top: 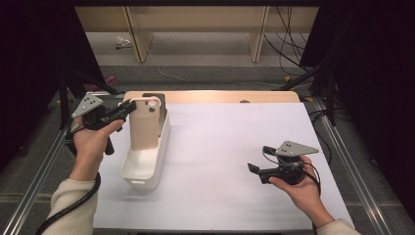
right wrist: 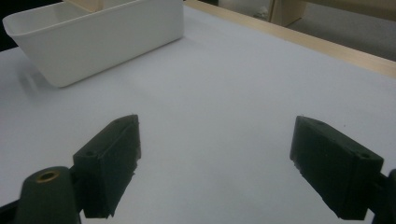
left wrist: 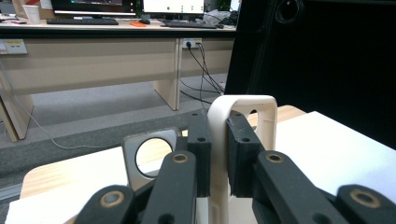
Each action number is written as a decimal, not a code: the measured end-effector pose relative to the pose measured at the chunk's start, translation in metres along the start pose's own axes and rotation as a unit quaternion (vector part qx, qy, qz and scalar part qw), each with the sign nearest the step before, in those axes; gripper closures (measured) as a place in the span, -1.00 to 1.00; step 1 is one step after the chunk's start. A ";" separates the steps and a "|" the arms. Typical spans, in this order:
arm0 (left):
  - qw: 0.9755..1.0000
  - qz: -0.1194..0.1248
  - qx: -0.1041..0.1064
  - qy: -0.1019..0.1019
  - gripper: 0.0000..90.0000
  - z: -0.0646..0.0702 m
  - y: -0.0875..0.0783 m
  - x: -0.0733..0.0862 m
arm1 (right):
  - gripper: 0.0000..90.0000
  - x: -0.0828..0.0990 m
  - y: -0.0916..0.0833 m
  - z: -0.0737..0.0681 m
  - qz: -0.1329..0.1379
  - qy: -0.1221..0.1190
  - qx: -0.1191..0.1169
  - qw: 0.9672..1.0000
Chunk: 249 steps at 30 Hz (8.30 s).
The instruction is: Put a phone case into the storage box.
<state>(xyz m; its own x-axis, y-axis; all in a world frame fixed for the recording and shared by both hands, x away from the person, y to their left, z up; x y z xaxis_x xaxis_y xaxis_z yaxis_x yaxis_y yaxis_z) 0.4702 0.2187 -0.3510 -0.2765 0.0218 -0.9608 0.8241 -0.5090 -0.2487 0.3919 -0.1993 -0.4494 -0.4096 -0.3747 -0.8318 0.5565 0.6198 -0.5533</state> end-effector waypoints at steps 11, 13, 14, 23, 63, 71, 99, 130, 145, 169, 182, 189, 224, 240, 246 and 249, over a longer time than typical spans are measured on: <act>1.000 0.002 -0.017 0.004 0.81 -0.005 0.001 0.002 | -0.62 0.000 0.000 0.000 0.000 -0.001 0.001 1.000; 1.000 0.004 -0.014 0.005 0.81 -0.004 0.001 0.002 | -0.62 0.000 0.001 0.000 0.000 -0.001 0.001 1.000; 1.000 0.005 -0.012 0.006 0.81 -0.004 0.002 0.002 | -0.62 0.000 0.000 0.000 -0.001 -0.001 0.001 1.000; 1.000 0.015 0.001 0.008 0.81 -0.009 0.008 0.001 | -0.62 0.000 0.001 0.000 0.000 0.000 0.002 1.000; 1.000 0.010 0.001 0.000 0.81 -0.034 0.060 0.000 | -0.62 0.000 0.001 0.002 0.003 0.009 -0.002 1.000; 1.000 0.003 0.000 0.002 0.81 -0.041 0.064 0.003 | -0.62 0.000 0.001 0.002 0.002 0.010 -0.003 1.000; 1.000 -0.009 0.006 -0.004 0.81 -0.052 0.081 0.016 | -0.61 0.000 0.001 0.003 0.003 0.010 -0.003 1.000; 0.999 -0.028 0.010 -0.018 0.81 -0.062 0.094 0.038 | -0.61 0.000 0.001 0.003 0.004 0.011 -0.003 1.000; 0.999 -0.035 0.011 -0.022 0.80 -0.065 0.098 0.044 | -0.61 0.000 0.001 0.003 0.002 0.010 -0.002 1.000; 0.998 -0.048 0.007 -0.028 0.80 -0.070 0.106 0.053 | -0.61 0.000 0.001 0.003 0.003 0.010 -0.003 1.000; 0.998 -0.058 0.003 -0.024 0.76 -0.072 0.109 0.053 | -0.61 0.001 0.002 0.003 0.002 0.010 -0.005 1.000; 0.997 -0.069 -0.005 -0.018 0.73 -0.075 0.110 0.055 | -0.61 0.001 0.001 0.003 0.002 0.011 -0.005 1.000; 0.992 -0.105 -0.066 -0.024 -0.45 -0.061 0.077 0.042 | -0.62 0.001 0.001 0.002 0.001 0.011 -0.005 1.000; 0.993 -0.112 -0.032 0.002 -0.92 -0.024 0.039 0.050 | -0.62 0.001 0.002 0.002 0.000 0.011 -0.005 1.000; 0.994 -0.108 0.002 0.002 -1.00 -0.002 0.026 0.058 | -0.62 0.001 0.001 0.002 0.001 0.011 -0.005 1.000; 0.994 -0.105 0.024 -0.002 -1.00 0.009 0.020 0.061 | -0.62 0.000 0.001 0.002 0.002 0.012 -0.005 1.000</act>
<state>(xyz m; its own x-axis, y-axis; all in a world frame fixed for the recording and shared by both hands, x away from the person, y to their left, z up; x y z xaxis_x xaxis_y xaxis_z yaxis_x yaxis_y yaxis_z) 0.4651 0.2019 -0.4135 -0.4413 0.1292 -0.8880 0.7234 -0.5344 -0.4372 0.3938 -0.2002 -0.4503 -0.4239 -0.3556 -0.8330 0.5518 0.6279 -0.5489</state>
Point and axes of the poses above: each handheld gripper's, and its own axes: y roughly forward along the jaws, x roughly out of its underside, z roughly to its right, the point moved 7 cm from there along y, roughly forward along the jaws, and after that the axes turned 4 degrees about -z, right-handed, at the moved point
